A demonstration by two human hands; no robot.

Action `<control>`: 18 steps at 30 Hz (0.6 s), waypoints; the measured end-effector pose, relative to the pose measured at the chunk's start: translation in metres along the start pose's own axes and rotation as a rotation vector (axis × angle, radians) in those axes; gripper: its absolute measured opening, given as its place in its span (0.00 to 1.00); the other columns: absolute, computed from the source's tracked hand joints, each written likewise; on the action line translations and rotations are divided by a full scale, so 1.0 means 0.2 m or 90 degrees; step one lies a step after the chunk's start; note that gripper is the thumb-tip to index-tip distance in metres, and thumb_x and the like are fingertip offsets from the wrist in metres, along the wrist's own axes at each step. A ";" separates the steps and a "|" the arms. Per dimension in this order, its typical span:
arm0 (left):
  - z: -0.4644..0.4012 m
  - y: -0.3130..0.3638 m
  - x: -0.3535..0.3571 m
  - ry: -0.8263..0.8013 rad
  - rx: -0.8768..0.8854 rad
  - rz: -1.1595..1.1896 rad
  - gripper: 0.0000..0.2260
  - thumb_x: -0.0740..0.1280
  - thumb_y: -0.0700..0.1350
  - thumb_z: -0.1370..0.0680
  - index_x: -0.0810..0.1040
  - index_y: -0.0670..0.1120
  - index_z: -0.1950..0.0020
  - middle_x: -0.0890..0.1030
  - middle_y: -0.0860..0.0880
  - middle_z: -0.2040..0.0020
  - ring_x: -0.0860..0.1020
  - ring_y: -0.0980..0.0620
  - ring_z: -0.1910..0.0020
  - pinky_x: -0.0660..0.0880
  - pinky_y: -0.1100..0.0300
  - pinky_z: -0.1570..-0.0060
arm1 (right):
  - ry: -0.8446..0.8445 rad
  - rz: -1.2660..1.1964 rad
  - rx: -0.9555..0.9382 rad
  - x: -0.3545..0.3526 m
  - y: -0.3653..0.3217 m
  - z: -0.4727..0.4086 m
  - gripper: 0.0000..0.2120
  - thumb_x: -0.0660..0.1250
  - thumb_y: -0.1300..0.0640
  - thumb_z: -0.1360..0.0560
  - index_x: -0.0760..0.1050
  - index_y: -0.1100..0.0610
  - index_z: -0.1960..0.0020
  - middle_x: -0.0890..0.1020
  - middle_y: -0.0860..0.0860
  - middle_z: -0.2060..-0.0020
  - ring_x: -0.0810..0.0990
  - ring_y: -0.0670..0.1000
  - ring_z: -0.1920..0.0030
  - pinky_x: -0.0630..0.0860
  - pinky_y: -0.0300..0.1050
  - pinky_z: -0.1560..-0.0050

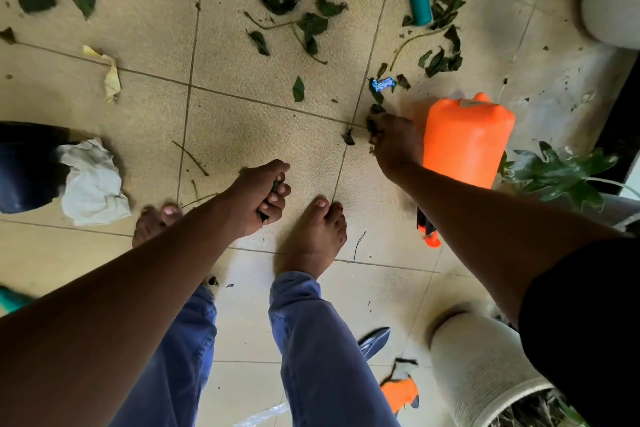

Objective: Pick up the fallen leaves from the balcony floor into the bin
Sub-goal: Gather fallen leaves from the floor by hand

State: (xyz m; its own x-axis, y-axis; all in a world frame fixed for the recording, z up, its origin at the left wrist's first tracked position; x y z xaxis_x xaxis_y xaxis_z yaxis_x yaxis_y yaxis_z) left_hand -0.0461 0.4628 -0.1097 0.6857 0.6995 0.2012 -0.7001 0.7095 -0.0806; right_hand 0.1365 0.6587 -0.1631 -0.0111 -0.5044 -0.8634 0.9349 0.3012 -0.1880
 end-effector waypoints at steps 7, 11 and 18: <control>0.03 0.04 0.01 -0.058 -0.002 0.128 0.17 0.63 0.49 0.18 0.66 0.51 0.67 0.67 0.53 0.71 0.61 0.59 0.79 0.55 0.69 0.84 | 0.030 -0.431 0.061 -0.15 -0.46 0.30 0.04 0.78 0.51 0.31 0.83 0.47 0.60 0.80 0.40 0.64 0.82 0.54 0.59 0.80 0.61 0.59; 0.06 0.08 -0.01 -0.149 0.027 0.208 0.17 0.60 0.48 0.18 0.73 0.49 0.68 0.69 0.54 0.74 0.66 0.61 0.79 0.60 0.71 0.83 | 0.031 -0.480 -0.101 -0.24 -0.80 0.53 0.04 0.78 0.59 0.33 0.84 0.56 0.61 0.79 0.45 0.63 0.79 0.52 0.60 0.78 0.54 0.58; 0.09 0.08 -0.16 -0.122 0.043 0.232 0.14 0.64 0.49 0.21 0.69 0.51 0.67 0.70 0.54 0.75 0.70 0.56 0.76 0.68 0.65 0.73 | 0.085 -0.212 -0.235 -0.17 -1.01 0.68 0.05 0.70 0.64 0.28 0.83 0.57 0.56 0.81 0.51 0.63 0.74 0.55 0.60 0.69 0.48 0.59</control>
State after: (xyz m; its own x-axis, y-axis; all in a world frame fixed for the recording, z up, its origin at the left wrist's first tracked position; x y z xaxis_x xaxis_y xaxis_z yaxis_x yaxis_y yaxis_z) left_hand -0.0838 0.4505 -0.0997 0.3455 0.8705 0.3505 -0.9061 0.4067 -0.1168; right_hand -0.0046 0.5050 -0.0322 -0.3547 -0.5207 -0.7766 0.6858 0.4197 -0.5946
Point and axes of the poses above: each hand's wrist, its own z-axis away from the middle knuckle, its own x-axis out of the palm, y = z × x, the point moved 4 cm from there along -z, towards the middle knuckle
